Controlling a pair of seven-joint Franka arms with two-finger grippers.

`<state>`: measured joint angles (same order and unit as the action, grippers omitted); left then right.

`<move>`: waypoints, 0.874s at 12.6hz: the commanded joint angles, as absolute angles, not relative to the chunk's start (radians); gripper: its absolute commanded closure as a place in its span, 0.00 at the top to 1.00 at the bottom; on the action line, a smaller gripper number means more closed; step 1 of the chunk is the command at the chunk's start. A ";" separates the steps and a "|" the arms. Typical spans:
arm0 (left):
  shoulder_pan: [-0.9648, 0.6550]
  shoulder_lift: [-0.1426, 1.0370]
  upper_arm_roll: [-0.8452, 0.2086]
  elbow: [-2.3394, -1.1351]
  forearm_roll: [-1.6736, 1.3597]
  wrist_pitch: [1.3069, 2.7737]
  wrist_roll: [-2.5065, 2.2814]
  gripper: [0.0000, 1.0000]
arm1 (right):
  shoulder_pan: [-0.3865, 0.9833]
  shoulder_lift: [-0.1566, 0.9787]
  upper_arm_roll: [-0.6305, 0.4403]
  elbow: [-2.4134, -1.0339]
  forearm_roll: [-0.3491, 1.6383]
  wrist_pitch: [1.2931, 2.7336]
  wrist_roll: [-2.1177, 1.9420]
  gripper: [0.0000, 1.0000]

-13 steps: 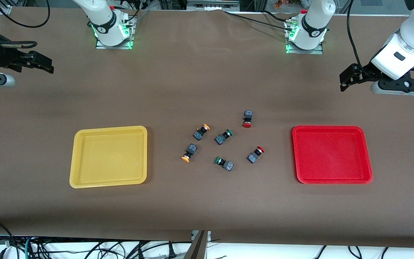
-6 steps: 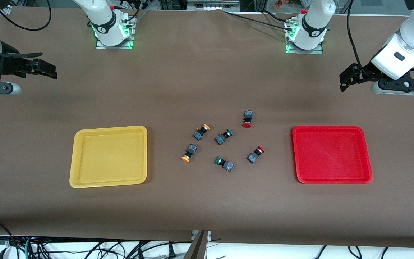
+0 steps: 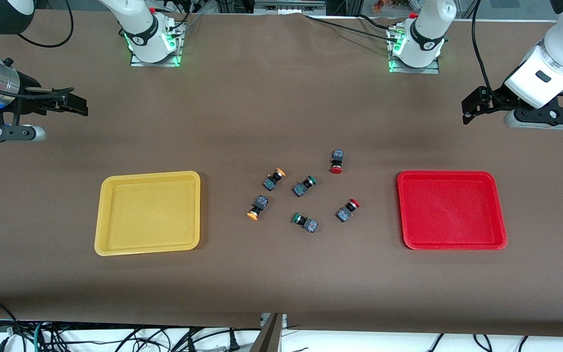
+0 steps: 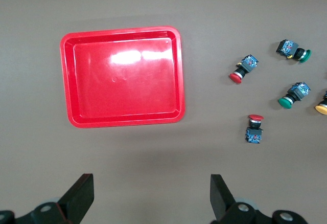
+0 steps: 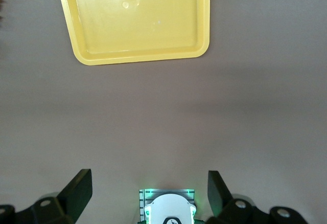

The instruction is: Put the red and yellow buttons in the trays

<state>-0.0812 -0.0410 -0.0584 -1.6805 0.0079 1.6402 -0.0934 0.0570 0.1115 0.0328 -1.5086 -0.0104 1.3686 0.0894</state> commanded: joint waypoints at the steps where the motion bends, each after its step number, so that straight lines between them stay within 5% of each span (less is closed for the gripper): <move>1: -0.083 -0.048 -0.063 -1.672 0.029 1.624 -0.086 1.00 | 0.058 0.109 0.035 -1.496 -0.015 1.370 0.080 1.00; 11: -0.084 -0.048 -0.063 -1.672 0.031 1.624 -0.089 1.00 | 0.054 0.109 0.034 -1.493 -0.009 1.371 0.080 1.00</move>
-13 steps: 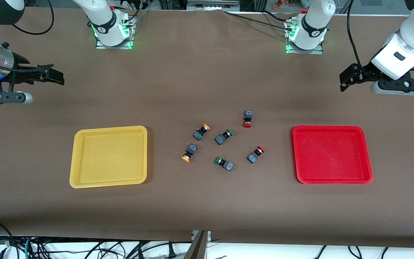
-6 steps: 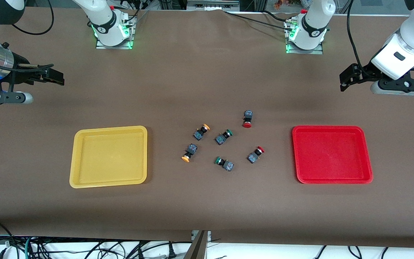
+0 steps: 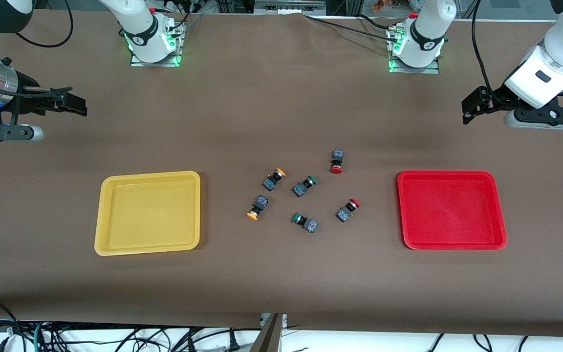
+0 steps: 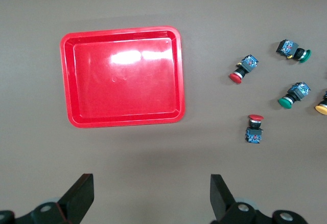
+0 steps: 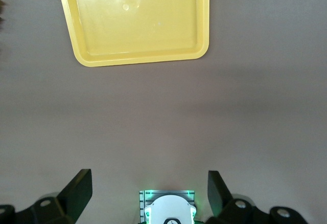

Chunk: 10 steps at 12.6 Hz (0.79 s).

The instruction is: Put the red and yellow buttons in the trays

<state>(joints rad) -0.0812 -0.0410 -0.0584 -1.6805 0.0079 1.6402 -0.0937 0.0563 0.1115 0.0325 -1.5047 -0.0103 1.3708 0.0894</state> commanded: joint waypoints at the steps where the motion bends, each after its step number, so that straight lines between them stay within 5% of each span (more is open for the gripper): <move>1: -0.084 -0.048 -0.063 -1.672 0.031 1.624 -0.087 1.00 | 0.054 0.109 0.034 -1.493 -0.008 1.377 0.080 1.00; 5: -0.084 -0.037 -0.063 -1.672 0.029 1.624 -0.095 1.00 | 0.107 0.202 0.038 -1.493 0.006 1.443 0.098 1.00; 10: -0.087 0.044 -0.118 -1.677 0.003 1.549 -0.084 1.00 | 0.287 0.400 0.038 -1.493 0.020 1.705 0.421 1.00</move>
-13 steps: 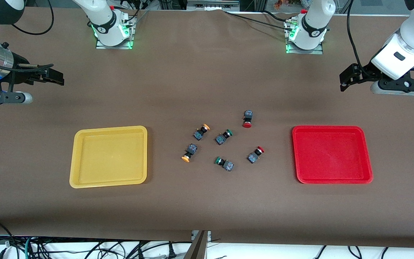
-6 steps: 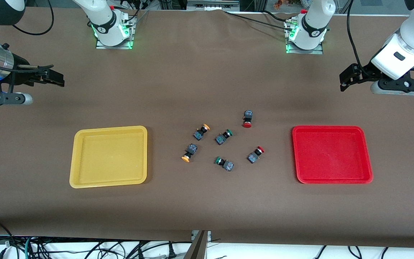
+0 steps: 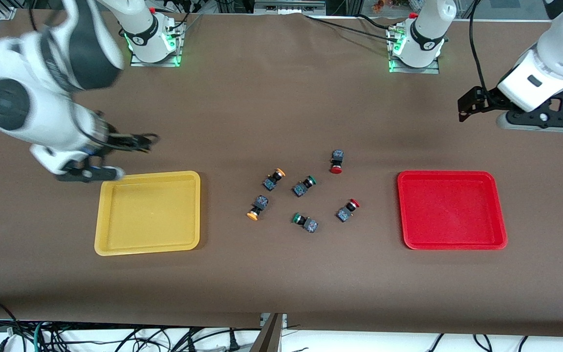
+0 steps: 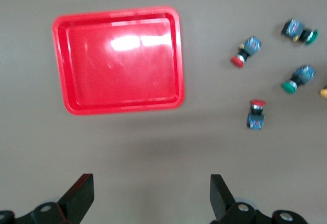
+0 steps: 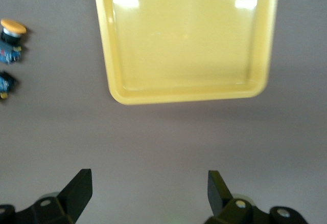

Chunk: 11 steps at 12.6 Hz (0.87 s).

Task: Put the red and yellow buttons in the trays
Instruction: 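Reach both grippers toward the orange and red buttons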

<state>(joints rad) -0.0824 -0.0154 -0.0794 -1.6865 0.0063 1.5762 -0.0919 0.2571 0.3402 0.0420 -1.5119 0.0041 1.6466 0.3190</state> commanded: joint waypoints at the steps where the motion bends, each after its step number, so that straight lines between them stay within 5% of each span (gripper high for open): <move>1: -0.087 0.092 -0.156 -1.677 0.003 1.528 -0.087 1.00 | 0.308 0.435 0.038 -1.493 0.049 1.763 0.507 1.00; 4: -0.090 0.259 -0.209 -1.637 0.006 1.659 -0.078 1.00 | 0.386 0.526 0.038 -1.491 0.101 1.929 0.749 1.00; 8: -0.119 0.550 -0.209 -1.436 0.002 1.802 0.237 1.00 | 0.506 0.632 0.035 -1.489 0.089 2.149 1.029 1.00; 11: -0.188 0.635 -0.207 -1.442 0.017 1.995 0.313 1.00 | 0.577 0.705 0.031 -1.488 0.055 2.259 1.143 1.00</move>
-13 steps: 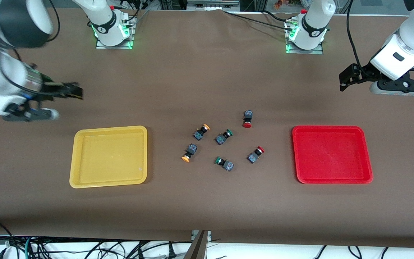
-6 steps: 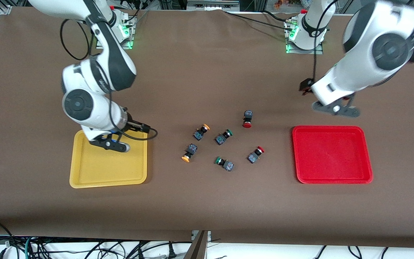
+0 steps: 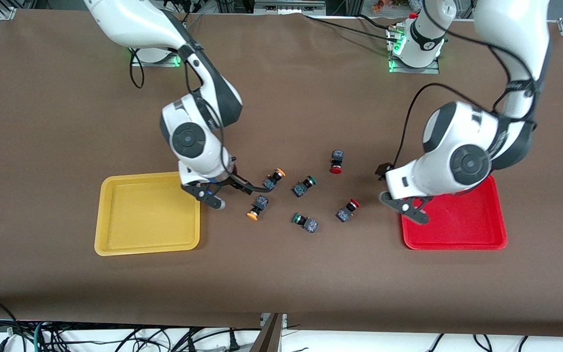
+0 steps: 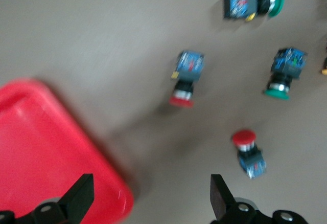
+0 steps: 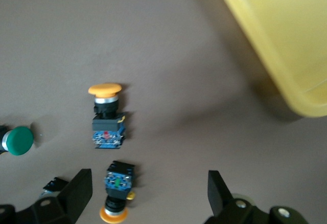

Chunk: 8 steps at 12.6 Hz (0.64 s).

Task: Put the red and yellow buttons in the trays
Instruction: 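Grasp the orange and red buttons with the right and left grippers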

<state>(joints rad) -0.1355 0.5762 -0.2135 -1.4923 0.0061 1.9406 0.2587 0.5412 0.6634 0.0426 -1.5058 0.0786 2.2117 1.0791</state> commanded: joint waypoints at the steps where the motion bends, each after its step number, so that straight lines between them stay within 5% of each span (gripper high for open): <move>1: -0.213 0.662 -0.207 -1.445 0.018 2.052 0.331 1.00 | 0.595 0.728 0.029 -1.486 0.035 2.304 1.179 1.00; 8: -0.258 0.794 -0.206 -1.551 0.176 2.424 0.377 1.00 | 0.652 0.868 0.028 -1.387 -0.034 2.364 1.261 1.00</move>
<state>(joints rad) -0.2541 0.7774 -0.2132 -1.5079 0.1566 2.3210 0.3516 0.6390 0.8344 0.0378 -1.4352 -0.0160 2.3542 1.2381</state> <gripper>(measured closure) 0.000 0.000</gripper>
